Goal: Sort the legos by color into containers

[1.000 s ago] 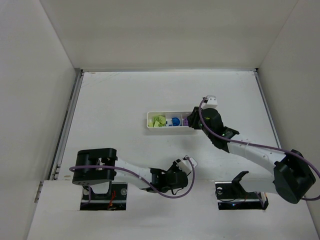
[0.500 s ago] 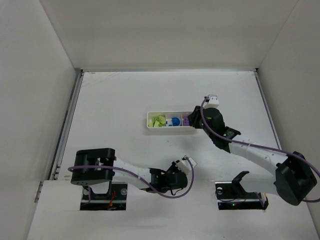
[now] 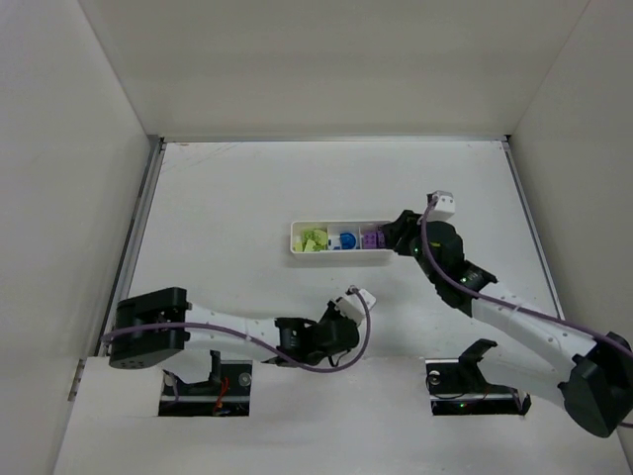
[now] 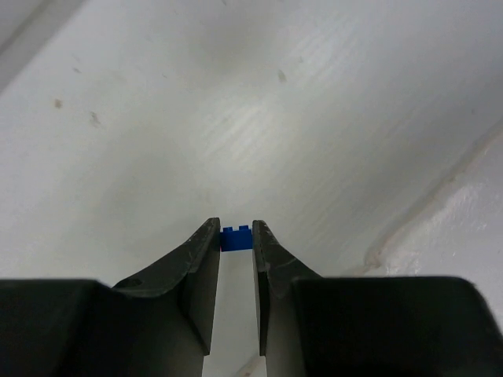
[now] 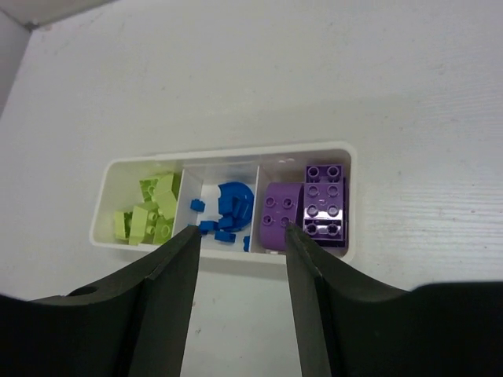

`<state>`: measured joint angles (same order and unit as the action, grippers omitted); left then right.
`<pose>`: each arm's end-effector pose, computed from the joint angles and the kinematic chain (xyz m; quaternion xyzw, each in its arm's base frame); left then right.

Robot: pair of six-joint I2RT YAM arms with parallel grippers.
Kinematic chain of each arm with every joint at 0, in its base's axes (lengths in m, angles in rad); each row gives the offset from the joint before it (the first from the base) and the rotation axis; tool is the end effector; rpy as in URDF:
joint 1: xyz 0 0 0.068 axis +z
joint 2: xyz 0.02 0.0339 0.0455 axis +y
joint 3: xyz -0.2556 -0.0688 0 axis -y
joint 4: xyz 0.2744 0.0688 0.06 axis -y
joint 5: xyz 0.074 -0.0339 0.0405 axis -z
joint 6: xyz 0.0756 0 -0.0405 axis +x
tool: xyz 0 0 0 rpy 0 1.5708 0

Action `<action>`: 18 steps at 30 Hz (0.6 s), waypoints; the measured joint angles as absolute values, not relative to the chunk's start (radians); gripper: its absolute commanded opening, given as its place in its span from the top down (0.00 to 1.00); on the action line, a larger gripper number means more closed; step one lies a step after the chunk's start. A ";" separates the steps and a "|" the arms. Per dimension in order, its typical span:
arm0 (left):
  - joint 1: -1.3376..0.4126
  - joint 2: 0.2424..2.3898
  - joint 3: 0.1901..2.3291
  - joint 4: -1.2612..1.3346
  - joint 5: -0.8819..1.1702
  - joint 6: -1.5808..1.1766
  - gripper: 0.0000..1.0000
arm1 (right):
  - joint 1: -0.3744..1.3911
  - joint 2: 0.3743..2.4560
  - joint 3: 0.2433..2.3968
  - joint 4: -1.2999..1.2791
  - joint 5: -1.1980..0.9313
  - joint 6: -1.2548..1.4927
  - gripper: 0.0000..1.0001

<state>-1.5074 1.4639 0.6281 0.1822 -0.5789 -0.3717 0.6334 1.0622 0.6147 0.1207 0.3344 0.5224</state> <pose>0.0622 -0.3270 0.1208 0.3557 0.7925 -0.1915 0.4570 0.2618 0.1615 0.2254 0.0524 0.8055 0.2006 0.5551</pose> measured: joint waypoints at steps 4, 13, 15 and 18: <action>-1.419 1.331 0.617 0.207 -0.576 -0.360 0.85 | 0.587 0.947 0.564 0.126 0.377 0.551 0.41; -1.209 1.240 0.633 0.299 -0.537 -0.313 0.85 | 0.403 0.744 0.386 0.170 0.466 0.661 0.35; -1.152 1.278 0.662 0.321 -0.516 -0.301 0.85 | 0.364 0.746 0.356 0.174 0.472 0.690 0.34; -1.072 1.350 0.719 0.354 -0.474 -0.292 0.85 | 0.333 0.752 0.328 0.179 0.473 0.727 0.33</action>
